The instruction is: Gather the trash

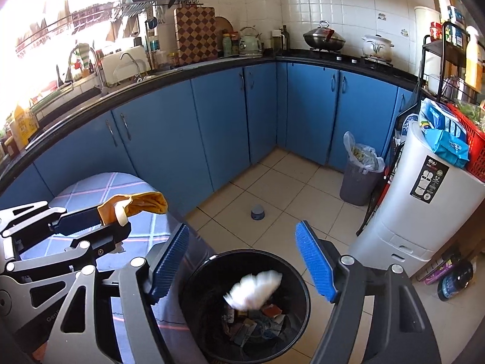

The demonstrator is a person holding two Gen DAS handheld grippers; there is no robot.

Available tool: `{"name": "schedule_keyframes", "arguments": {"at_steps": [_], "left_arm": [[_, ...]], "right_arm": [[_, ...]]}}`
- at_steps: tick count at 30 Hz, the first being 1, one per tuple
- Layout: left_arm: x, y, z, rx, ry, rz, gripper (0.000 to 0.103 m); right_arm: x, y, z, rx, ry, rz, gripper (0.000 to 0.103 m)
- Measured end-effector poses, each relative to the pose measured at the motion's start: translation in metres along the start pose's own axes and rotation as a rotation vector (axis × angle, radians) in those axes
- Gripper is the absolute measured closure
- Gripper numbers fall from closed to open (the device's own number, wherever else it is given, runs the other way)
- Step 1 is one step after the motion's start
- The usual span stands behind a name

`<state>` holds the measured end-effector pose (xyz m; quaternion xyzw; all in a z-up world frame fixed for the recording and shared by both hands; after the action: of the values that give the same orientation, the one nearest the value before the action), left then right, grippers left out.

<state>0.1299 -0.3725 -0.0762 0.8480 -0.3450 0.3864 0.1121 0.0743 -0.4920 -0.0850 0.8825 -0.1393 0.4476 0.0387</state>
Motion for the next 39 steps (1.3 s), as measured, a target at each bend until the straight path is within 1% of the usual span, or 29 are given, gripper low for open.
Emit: {"name": "schedule_keyframes", "arguments": {"at_steps": [9, 25, 26, 27, 28, 29, 30, 32, 33, 35, 39], "left_arm": [[0.004, 0.006, 0.013, -0.016, -0.012, 0.006, 0.073], [0.020, 0.039, 0.023, -0.044, -0.007, 0.058, 0.071], [0.020, 0.040, 0.024, -0.046, -0.010, 0.057, 0.068], [0.021, 0.041, 0.025, -0.046, -0.015, 0.054, 0.058], [0.022, 0.041, 0.026, -0.047, -0.019, 0.048, 0.046], [0.022, 0.041, 0.025, -0.042, -0.011, 0.041, 0.022], [0.022, 0.041, 0.021, -0.023, 0.015, 0.037, 0.012], [0.023, 0.043, 0.019, -0.003, 0.032, 0.053, 0.011], [0.022, 0.045, 0.019, 0.002, 0.030, 0.063, 0.008], [0.021, 0.044, 0.018, 0.012, 0.028, 0.063, 0.003], [0.020, 0.040, 0.021, 0.018, -0.009, 0.042, 0.003]], "right_arm": [[-0.007, 0.017, 0.005, -0.052, -0.001, 0.018, 0.032], [-0.020, 0.074, 0.002, -0.109, -0.002, 0.132, 0.032], [-0.021, 0.077, 0.002, -0.111, -0.004, 0.140, 0.032], [-0.022, 0.080, 0.002, -0.111, -0.006, 0.149, 0.032], [-0.023, 0.084, 0.002, -0.109, -0.008, 0.160, 0.032], [-0.025, 0.087, 0.002, -0.107, -0.010, 0.170, 0.032], [-0.026, 0.089, 0.002, -0.105, -0.013, 0.178, 0.032], [-0.028, 0.091, 0.003, -0.099, -0.020, 0.189, 0.032], [-0.029, 0.090, 0.004, -0.098, -0.024, 0.191, 0.032], [-0.031, 0.088, 0.004, -0.095, -0.029, 0.189, 0.032], [-0.032, 0.083, 0.001, -0.090, -0.028, 0.182, 0.032]]}}
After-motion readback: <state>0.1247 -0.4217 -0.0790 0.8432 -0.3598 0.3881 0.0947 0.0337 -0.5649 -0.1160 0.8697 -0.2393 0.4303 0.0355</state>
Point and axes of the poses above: each gripper's, at about its wrist camera, not at the fingertips, and z roughly the way its jaws point, y to its right, x to its top, the point moved 1 cm from there along z, roughly the way its jaws point, and after that the axes turned 3 degrees about y, right-handed, at the moved point
